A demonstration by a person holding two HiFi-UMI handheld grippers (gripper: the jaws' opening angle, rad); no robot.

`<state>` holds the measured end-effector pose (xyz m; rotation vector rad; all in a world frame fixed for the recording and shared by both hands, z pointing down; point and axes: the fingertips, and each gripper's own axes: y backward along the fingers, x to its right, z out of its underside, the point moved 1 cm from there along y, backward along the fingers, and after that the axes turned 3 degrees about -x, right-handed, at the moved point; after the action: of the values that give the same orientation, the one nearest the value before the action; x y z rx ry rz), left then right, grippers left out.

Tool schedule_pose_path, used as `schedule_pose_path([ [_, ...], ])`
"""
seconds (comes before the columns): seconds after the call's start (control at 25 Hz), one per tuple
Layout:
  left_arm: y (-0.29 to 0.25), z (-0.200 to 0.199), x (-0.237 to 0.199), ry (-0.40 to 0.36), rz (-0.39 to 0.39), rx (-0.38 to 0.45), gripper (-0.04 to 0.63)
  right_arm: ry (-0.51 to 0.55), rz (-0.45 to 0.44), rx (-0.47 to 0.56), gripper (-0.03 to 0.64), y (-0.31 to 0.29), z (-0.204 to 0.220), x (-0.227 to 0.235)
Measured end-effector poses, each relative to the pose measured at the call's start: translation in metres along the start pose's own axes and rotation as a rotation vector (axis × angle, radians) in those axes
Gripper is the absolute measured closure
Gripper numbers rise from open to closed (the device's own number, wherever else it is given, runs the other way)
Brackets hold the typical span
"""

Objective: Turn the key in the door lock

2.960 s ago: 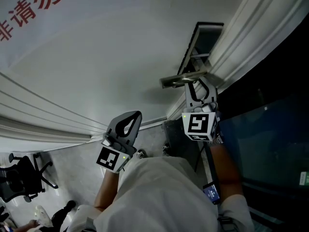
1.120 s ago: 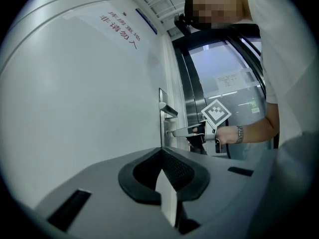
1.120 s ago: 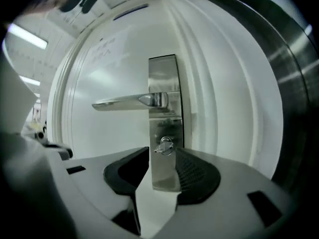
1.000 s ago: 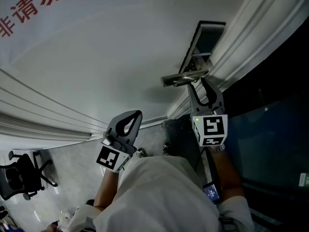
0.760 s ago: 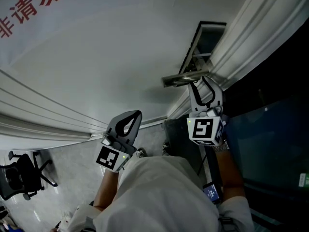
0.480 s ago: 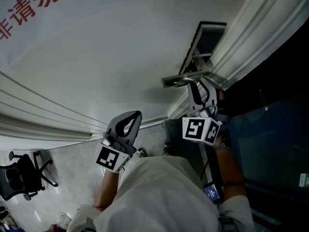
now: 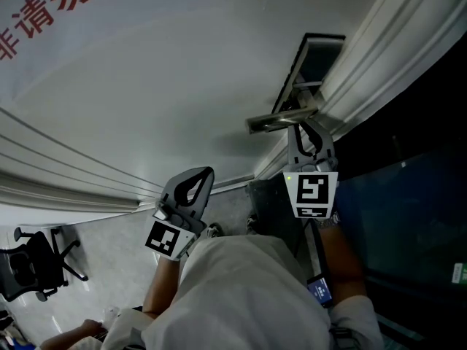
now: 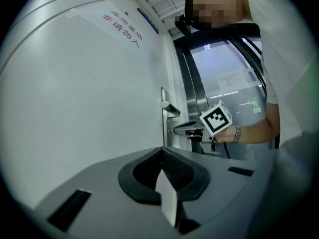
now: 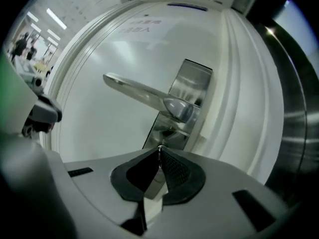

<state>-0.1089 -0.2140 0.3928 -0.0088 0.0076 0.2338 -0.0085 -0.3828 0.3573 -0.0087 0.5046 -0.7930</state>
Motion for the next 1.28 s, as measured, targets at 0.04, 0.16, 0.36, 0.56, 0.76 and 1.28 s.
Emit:
schedule_pose_path([
  [0.04,0.0,0.0,0.0,0.0,0.001,0.0,0.592,-0.072,-0.015,0.006,0.598,0.0,0.0,0.002],
  [0.16,-0.001,0.0,0.0,0.0,0.002,-0.001,0.591,-0.27,-0.053,0.021,0.598,0.0,0.002,0.007],
  [0.36,-0.001,0.001,0.0,-0.002,0.003,-0.003,0.592,-0.618,-0.114,0.045,0.598,0.0,0.006,0.012],
  [0.56,0.0,0.002,-0.001,-0.005,0.006,-0.007,0.592,-0.975,-0.188,0.062,0.598,-0.002,0.012,0.016],
  [0.76,0.0,0.003,-0.001,-0.005,0.003,-0.008,0.591,-1.322,-0.241,0.076,0.598,-0.002,0.024,0.019],
  [1.28,0.002,0.0,-0.001,-0.004,0.004,0.003,0.591,-0.954,-0.271,0.09,0.494,0.004,0.014,0.018],
])
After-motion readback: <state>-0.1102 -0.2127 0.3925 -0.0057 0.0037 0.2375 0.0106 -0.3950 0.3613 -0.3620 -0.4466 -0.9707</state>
